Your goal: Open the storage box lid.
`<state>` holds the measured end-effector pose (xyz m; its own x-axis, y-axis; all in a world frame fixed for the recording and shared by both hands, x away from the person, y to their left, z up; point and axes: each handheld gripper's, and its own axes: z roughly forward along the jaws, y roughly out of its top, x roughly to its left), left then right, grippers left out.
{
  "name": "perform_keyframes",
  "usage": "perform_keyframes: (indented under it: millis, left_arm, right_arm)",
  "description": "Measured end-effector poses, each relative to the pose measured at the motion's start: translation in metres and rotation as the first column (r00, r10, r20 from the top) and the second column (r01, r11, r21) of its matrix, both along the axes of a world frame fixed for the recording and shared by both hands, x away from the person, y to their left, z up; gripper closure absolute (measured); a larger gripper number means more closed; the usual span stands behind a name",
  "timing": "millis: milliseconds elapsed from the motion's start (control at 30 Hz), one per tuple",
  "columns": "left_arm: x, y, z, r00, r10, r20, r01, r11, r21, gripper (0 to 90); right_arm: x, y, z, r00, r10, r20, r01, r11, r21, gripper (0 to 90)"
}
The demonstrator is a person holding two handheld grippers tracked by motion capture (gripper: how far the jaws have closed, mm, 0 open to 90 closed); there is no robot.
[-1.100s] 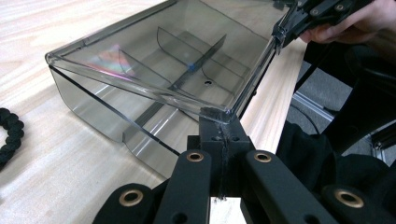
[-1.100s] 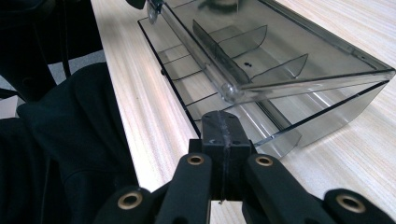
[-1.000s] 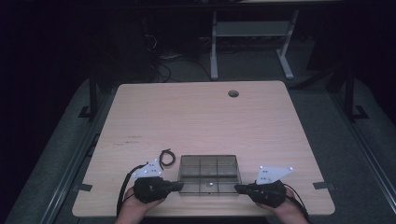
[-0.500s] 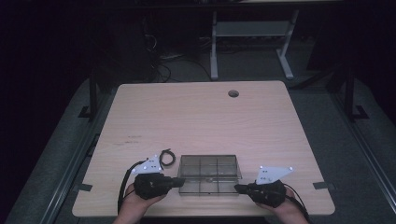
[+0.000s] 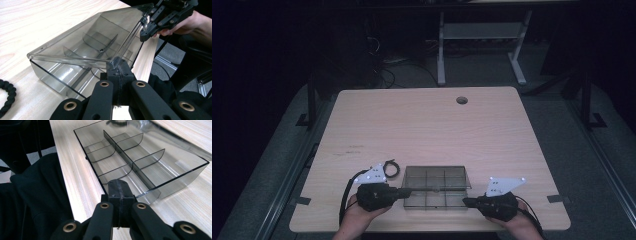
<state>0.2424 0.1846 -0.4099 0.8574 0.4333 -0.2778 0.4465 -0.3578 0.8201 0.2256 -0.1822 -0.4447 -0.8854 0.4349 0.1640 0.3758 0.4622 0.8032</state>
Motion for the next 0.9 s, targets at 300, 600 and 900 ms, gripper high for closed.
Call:
perform_keyframes:
  millis: [300, 600, 900]
  left_arm:
    - [0.004, -0.005, 0.006, 0.9998, -0.011, 0.015, 0.011, 0.9999, -0.009, 90.0]
    - [0.011, -0.005, 0.012, 0.9991, -0.009, 0.042, 0.009, 0.9998, -0.020, 90.0]
    - [0.022, -0.004, 0.015, 0.9985, 0.002, 0.055, -0.001, 0.9996, -0.027, 90.0]
  right_arm:
    - [0.001, 0.002, 0.000, 0.9999, -0.010, -0.014, 0.010, 1.000, -0.002, 89.9]
    - [0.002, 0.003, 0.000, 0.9998, -0.006, -0.019, 0.005, 1.000, -0.003, 89.9]
    - [0.001, 0.003, 0.000, 1.0000, -0.005, -0.008, 0.005, 1.000, -0.005, 89.8]
